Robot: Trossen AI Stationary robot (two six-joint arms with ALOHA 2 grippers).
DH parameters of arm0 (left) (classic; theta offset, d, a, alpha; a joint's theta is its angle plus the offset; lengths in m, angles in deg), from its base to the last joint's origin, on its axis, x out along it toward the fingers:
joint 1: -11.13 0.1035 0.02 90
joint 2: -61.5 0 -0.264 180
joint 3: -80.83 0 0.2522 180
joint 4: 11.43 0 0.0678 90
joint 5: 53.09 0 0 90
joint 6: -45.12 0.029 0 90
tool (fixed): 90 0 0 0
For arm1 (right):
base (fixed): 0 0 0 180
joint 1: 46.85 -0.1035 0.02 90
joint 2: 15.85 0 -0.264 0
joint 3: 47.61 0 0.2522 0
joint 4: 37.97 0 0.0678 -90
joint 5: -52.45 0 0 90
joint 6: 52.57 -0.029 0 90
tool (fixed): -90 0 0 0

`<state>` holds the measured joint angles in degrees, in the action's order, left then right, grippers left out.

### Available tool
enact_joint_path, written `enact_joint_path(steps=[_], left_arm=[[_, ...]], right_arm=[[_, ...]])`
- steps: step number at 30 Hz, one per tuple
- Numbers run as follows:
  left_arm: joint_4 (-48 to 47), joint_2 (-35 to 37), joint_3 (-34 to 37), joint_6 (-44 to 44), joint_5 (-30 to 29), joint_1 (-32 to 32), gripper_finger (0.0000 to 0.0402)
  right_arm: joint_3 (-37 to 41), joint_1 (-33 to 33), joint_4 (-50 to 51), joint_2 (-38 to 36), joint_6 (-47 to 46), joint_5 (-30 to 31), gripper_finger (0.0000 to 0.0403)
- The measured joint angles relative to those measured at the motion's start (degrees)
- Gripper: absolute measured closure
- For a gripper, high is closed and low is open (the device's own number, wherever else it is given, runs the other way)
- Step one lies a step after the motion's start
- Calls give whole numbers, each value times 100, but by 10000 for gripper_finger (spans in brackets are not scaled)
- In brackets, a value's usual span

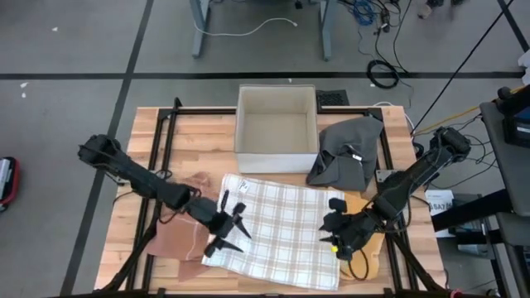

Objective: Fold towel
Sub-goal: Fold the white patterned towel

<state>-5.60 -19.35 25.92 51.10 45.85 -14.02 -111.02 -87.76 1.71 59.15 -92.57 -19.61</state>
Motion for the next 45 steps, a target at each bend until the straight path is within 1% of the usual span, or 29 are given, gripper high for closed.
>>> enact_joint_path(steps=[4, 8, 10, 15, 19, 23, 25, 28, 30, 32, 35, 37, 39, 42, 45], left_arm=[[595, -567, 0, -24, -474, -194, 181], [824, -1178, 0, -153, -1061, -318, 181], [836, -1489, 0, -374, -1179, -361, 181], [837, -2075, 0, -1029, -1333, -467, 181], [761, -2297, 2, -1404, -1656, -573, 181], [503, -2311, 2, -1475, -1905, -685, 181], [456, -2311, 2, -1478, -2026, -755, 181], [492, -2311, 2, -1547, -2253, -880, 181], [545, -2311, 4, -1607, -2258, -954, 181], [873, -2311, 7, -1603, -2261, -1012, 181], [1726, -2311, 4, -1441, -2251, -1064, 181], [2462, -2311, 4, -1315, -2081, -1059, 181], [3094, -2308, 3, -1282, -1774, -1053, 181], [3250, -2303, 0, -1133, -1298, -1089, 181], [3243, -2309, 0, -1042, -1284, -1098, 181]], right_arm=[[-2, -218, -518, 100, 136, 47, 259], [-2, -376, -1208, 429, 760, 463, 259], [-2, -391, -1545, 687, 1093, 610, 259], [-2, -278, -2501, 1514, 1689, 623, 259], [-2, -121, -3170, 2186, 1886, 621, 259], [0, 11, -3909, 2737, 1968, 626, 259], [0, 54, -4289, 2963, 2126, 582, 259], [0, 70, -4553, 3129, 2330, 578, 259], [0, 67, -4568, 3167, 2305, 581, 259], [0, 69, -4540, 3179, 2214, 583, 259], [0, 19, -4549, 3179, 2081, 564, 259], [0, -26, -4623, 3179, 2027, 303, 259], [0, -63, -4791, 3179, 1982, 2, 259], [0, -150, -5042, 3179, 1858, -96, 259], [0, -272, -5385, 3179, 1905, -127, 259]])
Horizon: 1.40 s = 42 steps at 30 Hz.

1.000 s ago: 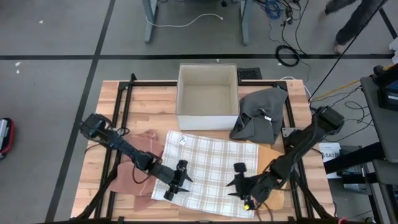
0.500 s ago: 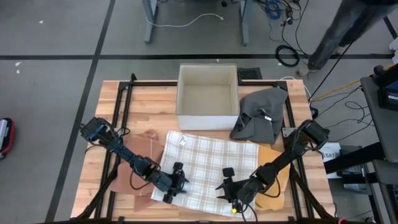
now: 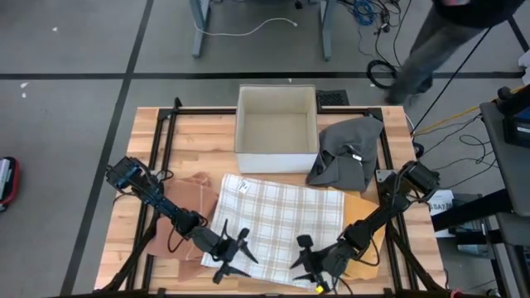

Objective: Fold towel
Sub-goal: Fold the white patterned towel

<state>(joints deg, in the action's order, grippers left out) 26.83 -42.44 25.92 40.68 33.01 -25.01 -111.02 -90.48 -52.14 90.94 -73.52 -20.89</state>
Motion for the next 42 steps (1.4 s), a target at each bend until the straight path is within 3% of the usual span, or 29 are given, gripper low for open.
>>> enact_joint_path(steps=[10, 27, 34, 42], left_arm=[[-520, 0, 0, 106, 0, -201, 181], [-813, 0, 0, 27, -201, -398, 181], [-736, 0, 0, 22, -105, -368, 181], [-697, 0, 1, 194, -299, -226, 181]], right_arm=[[2, -15, -1193, -2, 683, 20, 259], [2, -368, -1211, -2, 440, -31, 259], [2, -690, -819, 15, -93, -6, 259], [2, -902, 352, 17, -1633, -81, 259]])
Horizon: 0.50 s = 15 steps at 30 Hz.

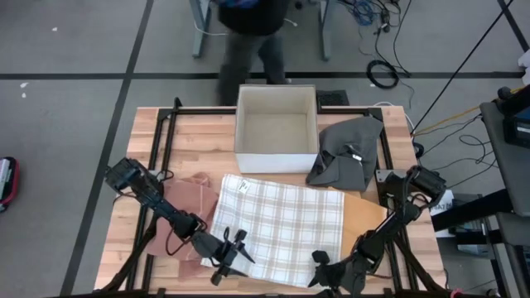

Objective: Fold towel
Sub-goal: Fold the white patterned towel

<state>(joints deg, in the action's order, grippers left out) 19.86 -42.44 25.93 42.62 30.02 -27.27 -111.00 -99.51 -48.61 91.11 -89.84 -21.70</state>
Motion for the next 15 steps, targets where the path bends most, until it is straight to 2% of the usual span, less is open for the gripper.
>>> enact_joint_path(steps=[7, 11, 15], left_arm=[[-117, 0, -1, -14, -70, 185, 181], [-486, 1, -1, -165, 329, 110, 181], [-1189, 128, -1, 10, 387, -132, 181]], right_arm=[[0, -69, 75, 4, -238, -56, 259], [0, -173, 113, 4, -434, -70, 259], [-67, -250, 375, 6, -650, -99, 259]])
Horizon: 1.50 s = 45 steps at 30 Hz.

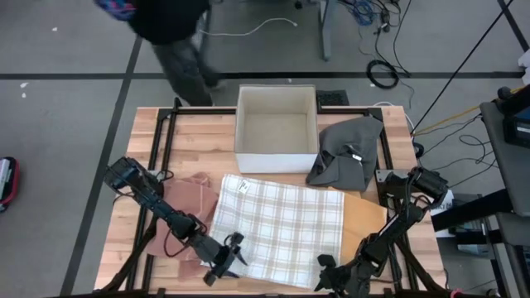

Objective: Fold towel
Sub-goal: Fold the white patterned towel

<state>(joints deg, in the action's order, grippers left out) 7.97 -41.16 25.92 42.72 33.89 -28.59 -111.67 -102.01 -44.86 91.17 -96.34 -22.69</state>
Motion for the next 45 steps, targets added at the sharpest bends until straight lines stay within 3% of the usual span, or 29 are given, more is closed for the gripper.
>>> enact_joint_path(steps=[8, 15, 18, 34, 39, 45], left_arm=[[-1702, 560, 2, 119, -518, -468, 181], [-3110, 1089, 1, -102, -1716, -1133, 181], [-3568, 1176, 4, -309, -1836, -1320, 181], [-3269, 1185, 2, -627, -1423, -1545, 182], [-3312, 1169, 3, -606, -1587, -1547, 182], [-3269, 734, 0, -611, -1598, -1543, 182]], right_arm=[[-305, -165, 1007, 1, -217, 154, 259], [-385, -229, 1913, 1, -797, 1, 259], [-390, -295, 2134, -12, -969, 18, 259], [-392, -312, 2493, -17, -1089, 295, 259], [-388, -313, 2517, -13, -1147, 432, 259], [-385, -312, 2521, -10, -1128, 458, 259]])
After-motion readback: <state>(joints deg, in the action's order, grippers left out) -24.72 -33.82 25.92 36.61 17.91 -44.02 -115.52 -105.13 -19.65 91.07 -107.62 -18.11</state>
